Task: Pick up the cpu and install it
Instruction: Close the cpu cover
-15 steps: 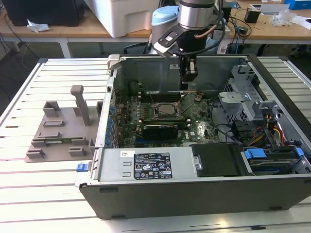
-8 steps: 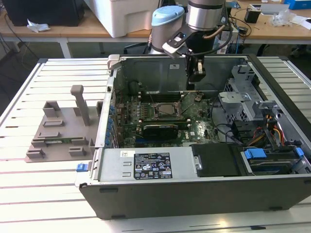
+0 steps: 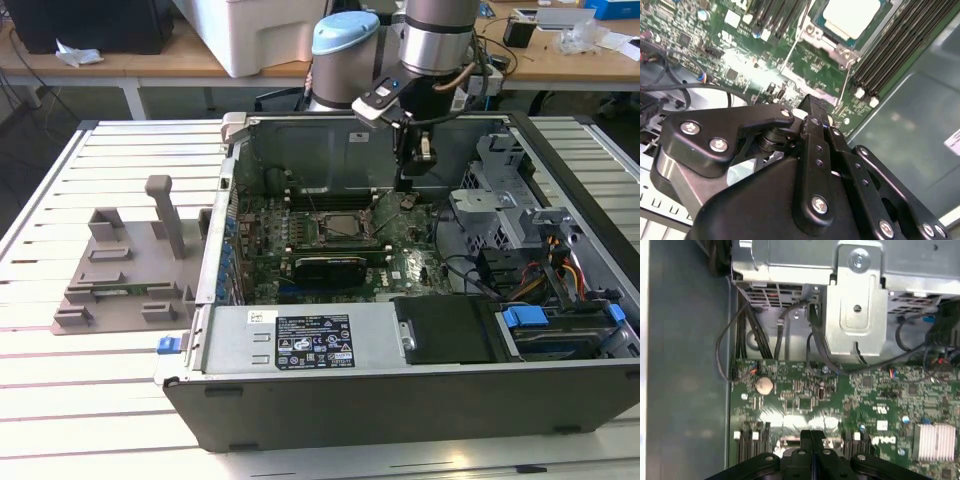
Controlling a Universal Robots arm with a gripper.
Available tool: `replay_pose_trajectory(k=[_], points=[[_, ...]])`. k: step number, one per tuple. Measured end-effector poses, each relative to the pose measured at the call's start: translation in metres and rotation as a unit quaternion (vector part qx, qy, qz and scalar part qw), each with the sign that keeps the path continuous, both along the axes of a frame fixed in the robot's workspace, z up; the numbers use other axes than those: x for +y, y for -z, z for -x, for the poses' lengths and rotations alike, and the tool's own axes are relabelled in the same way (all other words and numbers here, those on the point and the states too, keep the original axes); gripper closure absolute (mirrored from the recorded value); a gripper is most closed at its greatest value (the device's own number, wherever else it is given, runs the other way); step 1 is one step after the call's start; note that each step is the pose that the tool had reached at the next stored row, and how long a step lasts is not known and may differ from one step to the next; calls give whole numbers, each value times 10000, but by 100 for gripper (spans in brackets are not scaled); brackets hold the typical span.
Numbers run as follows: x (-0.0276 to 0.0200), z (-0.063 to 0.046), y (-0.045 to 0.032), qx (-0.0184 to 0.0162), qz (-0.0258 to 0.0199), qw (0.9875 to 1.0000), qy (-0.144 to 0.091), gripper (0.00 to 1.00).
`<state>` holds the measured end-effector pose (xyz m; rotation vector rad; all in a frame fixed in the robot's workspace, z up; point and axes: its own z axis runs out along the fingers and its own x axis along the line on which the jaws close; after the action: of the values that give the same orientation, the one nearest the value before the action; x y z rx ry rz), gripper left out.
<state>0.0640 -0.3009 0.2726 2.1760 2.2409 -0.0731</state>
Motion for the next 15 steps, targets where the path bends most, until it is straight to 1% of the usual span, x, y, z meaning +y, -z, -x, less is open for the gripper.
replay_pose_trajectory(k=[1, 4, 9, 10, 12, 15], points=[[14, -32, 39, 3, 1, 10000, 1, 89], [33, -68, 92, 6, 0, 10000, 0, 89], [41, -86, 186, 9, 1, 10000, 1, 89], [42, -86, 224, 10, 1, 10000, 0, 89], [42, -75, 236, 10, 2, 10000, 0, 89], [42, -25, 237, 10, 2, 10000, -1, 89]])
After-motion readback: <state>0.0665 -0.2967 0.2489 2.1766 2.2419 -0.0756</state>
